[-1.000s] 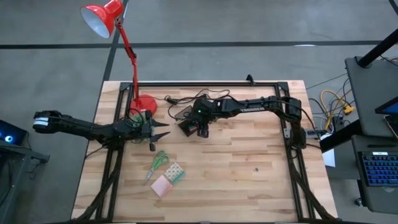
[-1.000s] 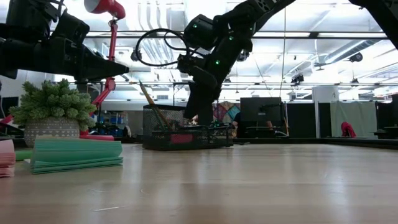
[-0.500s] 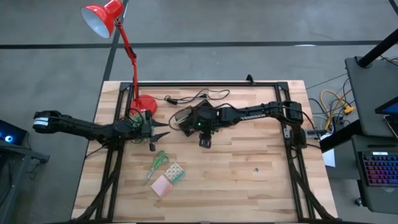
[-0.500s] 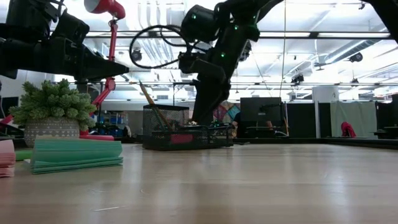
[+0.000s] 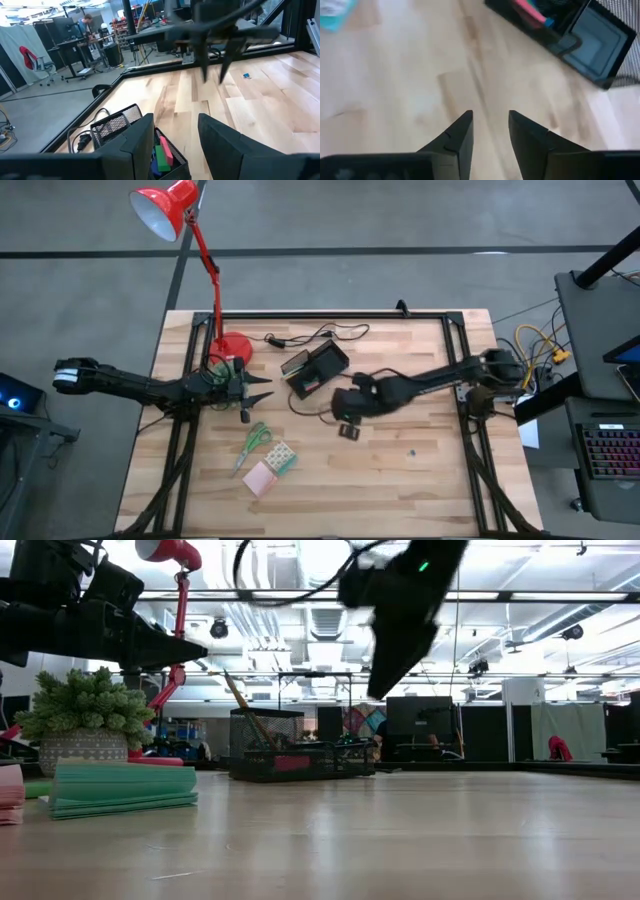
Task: Pick and place office supplies into organizer
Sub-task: Put the blue binder clip into the black desk organizer
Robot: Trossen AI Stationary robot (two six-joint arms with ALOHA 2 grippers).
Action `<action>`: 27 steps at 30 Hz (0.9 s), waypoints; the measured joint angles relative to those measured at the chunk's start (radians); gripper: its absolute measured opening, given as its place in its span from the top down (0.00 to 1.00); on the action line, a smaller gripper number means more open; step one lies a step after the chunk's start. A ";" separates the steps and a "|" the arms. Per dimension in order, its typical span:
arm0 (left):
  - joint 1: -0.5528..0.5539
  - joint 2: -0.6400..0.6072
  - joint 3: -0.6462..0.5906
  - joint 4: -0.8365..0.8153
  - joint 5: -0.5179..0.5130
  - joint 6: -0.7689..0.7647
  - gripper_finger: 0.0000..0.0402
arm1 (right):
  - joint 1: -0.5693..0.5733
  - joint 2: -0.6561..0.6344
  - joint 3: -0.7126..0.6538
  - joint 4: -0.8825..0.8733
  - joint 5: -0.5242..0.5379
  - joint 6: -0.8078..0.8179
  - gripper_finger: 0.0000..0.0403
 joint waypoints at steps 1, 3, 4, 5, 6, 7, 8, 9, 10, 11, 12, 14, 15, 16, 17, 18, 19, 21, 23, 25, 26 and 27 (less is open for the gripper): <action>0.000 0.000 0.000 0.000 0.000 0.000 0.65 | 0.021 -0.025 -0.018 0.000 0.008 0.026 0.72; 0.000 0.000 0.000 0.000 0.000 0.002 0.65 | 0.064 -0.073 -0.054 -0.015 0.020 0.082 0.73; 0.000 0.000 0.000 0.000 0.000 0.003 0.65 | 0.085 -0.097 -0.069 -0.021 0.019 0.106 0.74; 0.000 -0.001 0.000 -0.001 0.000 0.003 0.65 | 0.105 -0.120 -0.082 -0.027 0.020 0.128 0.74; 0.000 -0.002 0.000 0.000 0.000 0.004 0.65 | 0.124 -0.140 -0.096 -0.036 0.019 0.143 0.74; 0.000 -0.002 0.000 0.001 0.000 0.004 0.65 | 0.141 -0.162 -0.110 -0.043 0.019 0.149 0.74; 0.000 -0.002 0.000 0.000 0.000 0.004 0.65 | 0.157 -0.182 -0.123 -0.045 0.019 0.151 0.74; 0.000 -0.003 0.000 0.000 0.000 0.004 0.65 | 0.171 -0.198 -0.136 -0.049 0.019 0.151 0.74; 0.000 -0.003 0.000 0.003 0.000 0.004 0.65 | 0.184 -0.210 -0.143 -0.065 0.014 0.151 0.73; 0.000 -0.003 0.000 0.005 0.000 0.005 0.65 | 0.195 -0.222 -0.151 -0.089 0.002 0.151 0.73; 0.000 -0.003 0.000 0.005 0.000 0.009 0.65 | 0.204 -0.232 -0.157 -0.123 -0.015 0.152 0.72; 0.000 -0.002 0.000 0.005 0.000 0.047 0.65 | 0.220 -0.245 -0.166 -0.195 -0.061 0.152 0.69; 0.000 -0.002 0.000 0.005 0.000 0.062 0.65 | 0.230 -0.249 -0.174 -0.229 -0.086 0.151 0.68; 0.000 -0.002 0.000 0.005 0.000 0.074 0.65 | 0.240 -0.250 -0.185 -0.264 -0.109 0.148 0.66; 0.000 -0.001 0.000 0.005 0.000 0.076 0.65 | 0.252 -0.250 -0.200 -0.300 -0.138 0.148 0.65; 0.000 0.000 0.000 0.004 0.000 0.076 0.65 | 0.265 -0.249 -0.217 -0.323 -0.164 0.148 0.63; 0.000 -0.001 0.000 0.002 0.000 0.076 0.65 | 0.279 -0.248 -0.238 -0.329 -0.195 0.148 0.61; 0.000 -0.002 0.000 0.002 0.000 0.075 0.65 | 0.303 -0.248 -0.288 -0.328 -0.266 0.133 0.58; 0.000 -0.002 0.000 0.002 0.000 0.075 0.65 | 0.322 -0.247 -0.330 -0.321 -0.296 0.129 0.55; 0.000 -0.001 0.000 0.002 0.000 0.075 0.65 | 0.335 -0.247 -0.359 -0.323 -0.296 0.148 0.52; 0.000 0.000 0.000 0.002 0.000 0.075 0.65 | 0.339 -0.247 -0.368 -0.321 -0.296 0.153 0.51; 0.000 0.000 0.000 0.001 0.000 0.074 0.65 | 0.342 -0.247 -0.376 -0.313 -0.296 0.153 0.49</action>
